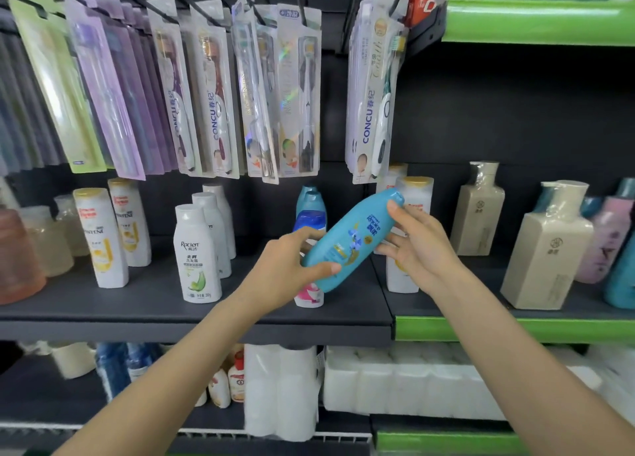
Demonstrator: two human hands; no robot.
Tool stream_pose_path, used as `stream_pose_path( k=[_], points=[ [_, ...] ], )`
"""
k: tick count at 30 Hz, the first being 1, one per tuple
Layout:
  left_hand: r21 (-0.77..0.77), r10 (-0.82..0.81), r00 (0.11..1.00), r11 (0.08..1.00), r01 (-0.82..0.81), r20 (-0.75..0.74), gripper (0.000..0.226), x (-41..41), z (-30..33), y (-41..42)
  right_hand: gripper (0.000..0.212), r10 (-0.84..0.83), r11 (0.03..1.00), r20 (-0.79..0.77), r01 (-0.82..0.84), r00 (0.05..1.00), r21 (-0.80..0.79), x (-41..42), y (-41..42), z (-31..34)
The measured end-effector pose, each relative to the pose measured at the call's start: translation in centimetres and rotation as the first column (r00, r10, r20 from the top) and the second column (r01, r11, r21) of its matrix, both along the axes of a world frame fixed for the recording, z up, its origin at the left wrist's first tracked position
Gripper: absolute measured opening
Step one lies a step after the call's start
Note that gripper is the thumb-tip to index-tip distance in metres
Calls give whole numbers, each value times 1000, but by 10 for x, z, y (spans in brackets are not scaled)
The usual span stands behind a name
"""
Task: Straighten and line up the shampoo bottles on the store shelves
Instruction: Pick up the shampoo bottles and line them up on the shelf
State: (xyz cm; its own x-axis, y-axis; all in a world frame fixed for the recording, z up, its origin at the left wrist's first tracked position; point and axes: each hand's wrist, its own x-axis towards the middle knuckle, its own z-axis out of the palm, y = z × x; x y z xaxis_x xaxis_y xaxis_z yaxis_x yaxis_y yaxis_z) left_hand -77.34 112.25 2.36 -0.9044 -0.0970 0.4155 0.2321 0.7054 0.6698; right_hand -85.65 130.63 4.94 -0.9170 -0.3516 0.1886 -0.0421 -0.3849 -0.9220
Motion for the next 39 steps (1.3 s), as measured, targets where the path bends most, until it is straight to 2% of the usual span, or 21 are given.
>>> stream_pose_path(
  k=[3,6,9,11,14,18,21,25,31,34,36,39],
  points=[
    [-83,81,989,992,-91,-121,40,9,0,-1,18,12,993,59,-19,998,114,4,-4,1],
    [-219,142,960,956,-196,-240,46,16,-3,-3,28,10,982,118,-31,993,184,10,-9,4],
    [-203,120,949,962,-185,-292,49,20,-4,-6,31,9,996,122,-21,992,90,14,-15,7],
    [-176,117,954,969,-170,-277,50,21,-4,-9,21,21,1000,127,-21,992,-3,16,-18,9],
    [-124,89,983,986,-109,-158,55,23,-5,-16,5,29,998,94,-24,995,-58,19,-21,9],
    [-58,11,1000,998,-12,-15,64,29,-4,-23,13,118,984,51,-110,992,-142,19,-23,3],
    [-29,40,993,999,-44,-113,68,33,-5,-23,18,215,955,22,-206,976,-211,18,-21,-2],
    [-120,131,945,977,-174,-300,68,35,-8,-24,27,290,935,-26,-289,957,-205,18,-22,-9],
    [-188,162,920,952,-240,-357,68,33,-8,-22,27,293,933,-22,-291,956,-211,16,-24,-12],
    [-95,151,940,978,-188,-306,67,32,-7,-24,28,293,935,-41,-296,955,-195,14,-24,-11],
    [82,96,973,993,-80,-209,63,32,-6,-22,31,316,926,-62,-322,947,-200,13,-23,-11],
    [336,-49,996,939,71,-73,54,32,-3,-17,35,361,904,-92,-372,928,-211,10,-24,-13]
  ],
)
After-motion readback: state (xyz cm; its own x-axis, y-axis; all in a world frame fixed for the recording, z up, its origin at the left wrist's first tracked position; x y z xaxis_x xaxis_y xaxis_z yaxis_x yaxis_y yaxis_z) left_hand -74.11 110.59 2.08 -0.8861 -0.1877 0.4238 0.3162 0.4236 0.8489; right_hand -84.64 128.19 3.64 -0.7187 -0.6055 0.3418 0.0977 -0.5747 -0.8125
